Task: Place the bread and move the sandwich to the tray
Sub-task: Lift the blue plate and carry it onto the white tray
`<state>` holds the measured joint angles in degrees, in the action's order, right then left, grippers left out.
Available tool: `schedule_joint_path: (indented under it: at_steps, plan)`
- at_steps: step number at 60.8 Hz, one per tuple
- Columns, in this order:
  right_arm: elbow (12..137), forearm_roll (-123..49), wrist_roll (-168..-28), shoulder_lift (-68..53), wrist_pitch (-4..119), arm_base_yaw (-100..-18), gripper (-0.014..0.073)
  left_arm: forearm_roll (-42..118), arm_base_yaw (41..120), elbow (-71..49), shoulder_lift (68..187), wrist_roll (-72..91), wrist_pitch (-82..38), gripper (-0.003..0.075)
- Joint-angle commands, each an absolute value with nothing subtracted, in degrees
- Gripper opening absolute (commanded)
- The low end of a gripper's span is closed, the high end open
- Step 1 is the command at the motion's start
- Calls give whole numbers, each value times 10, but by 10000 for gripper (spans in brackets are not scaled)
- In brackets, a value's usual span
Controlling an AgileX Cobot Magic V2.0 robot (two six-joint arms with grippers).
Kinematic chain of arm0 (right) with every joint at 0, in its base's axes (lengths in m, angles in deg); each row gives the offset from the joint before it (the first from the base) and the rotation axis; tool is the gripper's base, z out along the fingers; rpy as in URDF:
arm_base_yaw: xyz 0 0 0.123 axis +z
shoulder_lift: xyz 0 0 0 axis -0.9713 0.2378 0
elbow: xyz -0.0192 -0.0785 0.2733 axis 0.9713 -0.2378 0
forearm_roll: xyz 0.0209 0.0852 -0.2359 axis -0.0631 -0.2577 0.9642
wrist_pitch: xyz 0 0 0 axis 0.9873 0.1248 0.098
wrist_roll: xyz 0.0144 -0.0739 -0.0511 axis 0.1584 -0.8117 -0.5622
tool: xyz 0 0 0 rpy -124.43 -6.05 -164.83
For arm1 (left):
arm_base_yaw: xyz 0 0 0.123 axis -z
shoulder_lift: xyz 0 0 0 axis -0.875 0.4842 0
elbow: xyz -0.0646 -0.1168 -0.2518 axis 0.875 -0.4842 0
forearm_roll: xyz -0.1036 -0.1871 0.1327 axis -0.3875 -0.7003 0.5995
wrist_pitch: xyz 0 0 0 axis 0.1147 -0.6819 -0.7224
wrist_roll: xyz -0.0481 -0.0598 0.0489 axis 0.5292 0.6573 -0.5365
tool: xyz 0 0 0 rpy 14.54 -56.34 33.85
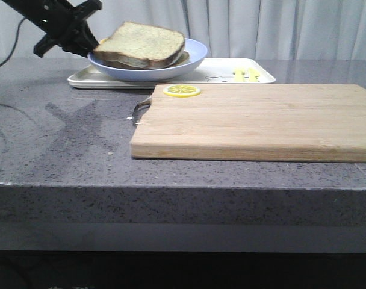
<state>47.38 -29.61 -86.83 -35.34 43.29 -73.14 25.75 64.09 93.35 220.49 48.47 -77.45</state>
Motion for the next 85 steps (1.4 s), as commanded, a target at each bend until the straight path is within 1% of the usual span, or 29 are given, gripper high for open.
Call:
schedule_joint_path:
  at_steps: [1,7,17,28,43,51,56,77,81,85]
  plan:
    - [489,-298,-868,-351,480,-731,-109,204,656,976,2173,502,-748,-17]
    - [489,-298,-868,-351,480,-731,-109,218,667,973,2179,501,-739,-18]
    - [489,-298,-868,-351,479,-731,-109,238,674,972,2182,477,-673,-18]
    - [489,-298,-868,-351,479,-731,-109,238,674,972,2182,442,-636,-17]
    - [489,-298,-868,-351,480,-731,-109,244,693,969,2184,367,-635,-15]
    - [489,-298,-868,-351,480,-731,-109,271,703,969,2189,360,-630,-10]
    - [489,-298,-868,-351,480,-731,-109,271,704,968,2195,355,-627,18]
    - [489,-298,-868,-351,480,-731,-109,274,703,967,2207,355,-597,278]
    - [489,-298,-868,-351,482,-731,-109,268,701,968,2205,355,-596,304]
    - [489,-298,-868,-351,483,-731,-109,259,697,981,2204,355,-597,306]
